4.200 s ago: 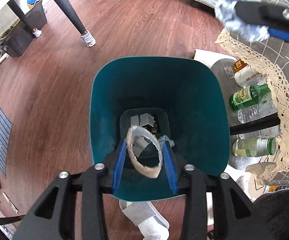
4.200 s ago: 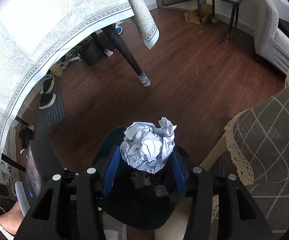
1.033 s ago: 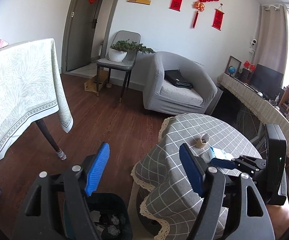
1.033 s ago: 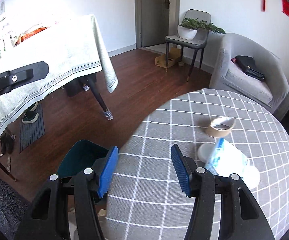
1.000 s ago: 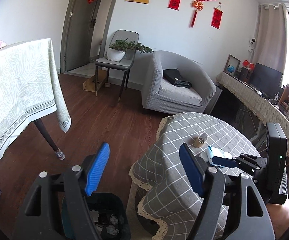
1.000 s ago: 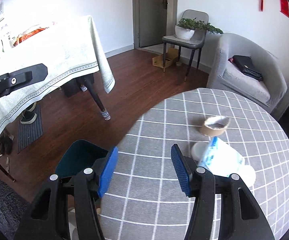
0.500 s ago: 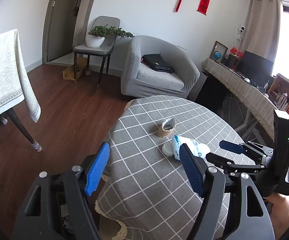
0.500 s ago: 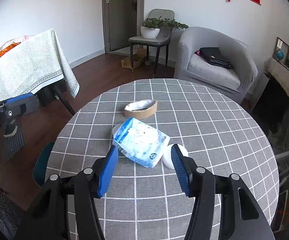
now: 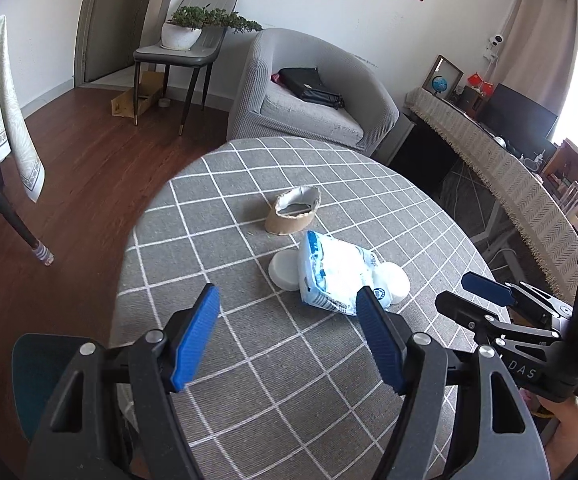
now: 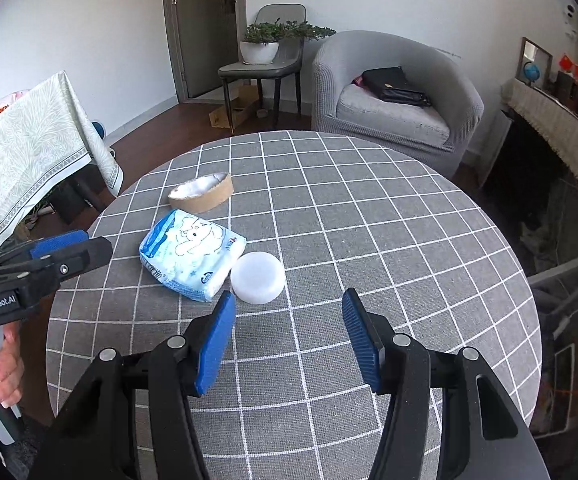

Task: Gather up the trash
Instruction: 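Grasp the blue-and-white wipes pack with the left tool while the right tool grasps the white ball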

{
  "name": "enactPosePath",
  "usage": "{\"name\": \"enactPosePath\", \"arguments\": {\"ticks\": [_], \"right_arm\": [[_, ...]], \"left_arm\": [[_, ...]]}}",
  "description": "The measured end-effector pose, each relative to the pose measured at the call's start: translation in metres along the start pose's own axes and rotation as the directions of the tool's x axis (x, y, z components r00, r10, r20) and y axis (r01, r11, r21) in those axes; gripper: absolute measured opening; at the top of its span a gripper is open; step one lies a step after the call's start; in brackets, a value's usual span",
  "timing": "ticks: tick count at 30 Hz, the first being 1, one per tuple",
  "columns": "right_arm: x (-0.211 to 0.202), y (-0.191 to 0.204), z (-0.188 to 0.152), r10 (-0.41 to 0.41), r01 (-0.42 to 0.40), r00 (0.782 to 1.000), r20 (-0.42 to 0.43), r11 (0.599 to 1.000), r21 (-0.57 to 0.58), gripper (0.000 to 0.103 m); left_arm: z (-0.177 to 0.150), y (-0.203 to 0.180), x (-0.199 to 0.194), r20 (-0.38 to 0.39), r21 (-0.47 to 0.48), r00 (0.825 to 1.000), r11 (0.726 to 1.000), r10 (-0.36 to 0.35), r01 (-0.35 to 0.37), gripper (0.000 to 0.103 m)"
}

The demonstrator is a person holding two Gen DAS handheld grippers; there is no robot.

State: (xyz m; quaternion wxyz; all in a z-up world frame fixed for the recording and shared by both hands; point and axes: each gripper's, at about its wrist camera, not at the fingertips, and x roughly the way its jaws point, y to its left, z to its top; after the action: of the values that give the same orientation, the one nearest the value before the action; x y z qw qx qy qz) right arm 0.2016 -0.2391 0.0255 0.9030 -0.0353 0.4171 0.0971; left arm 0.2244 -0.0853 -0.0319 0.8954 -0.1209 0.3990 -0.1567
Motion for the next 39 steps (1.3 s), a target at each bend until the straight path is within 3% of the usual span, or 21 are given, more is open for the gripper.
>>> {"name": "enactPosePath", "arguments": {"ticks": [13,17,26,39], "right_arm": [[0.004,-0.022,-0.012,-0.018,0.018,0.999,-0.032,1.0,-0.003,0.061],[0.004,-0.025,-0.016,-0.016,0.015,0.999,-0.036,1.0,-0.014,0.063],[0.007,-0.023,-0.019,0.032,-0.033,0.999,-0.036,0.999,-0.032,0.071],[0.02,-0.005,-0.008,0.054,-0.056,0.997,-0.046,0.998,-0.03,0.076]], "left_arm": [[0.0,-0.008,0.029,-0.031,-0.072,0.998,0.996,-0.052,0.05,0.051],[-0.002,-0.012,0.039,-0.045,-0.096,0.997,0.993,-0.067,0.063,0.035],[-0.002,-0.013,0.04,-0.028,-0.118,0.997,0.99,-0.074,0.07,0.017],[0.006,-0.02,0.007,0.059,-0.031,0.994,0.996,-0.087,0.089,0.01]]}}
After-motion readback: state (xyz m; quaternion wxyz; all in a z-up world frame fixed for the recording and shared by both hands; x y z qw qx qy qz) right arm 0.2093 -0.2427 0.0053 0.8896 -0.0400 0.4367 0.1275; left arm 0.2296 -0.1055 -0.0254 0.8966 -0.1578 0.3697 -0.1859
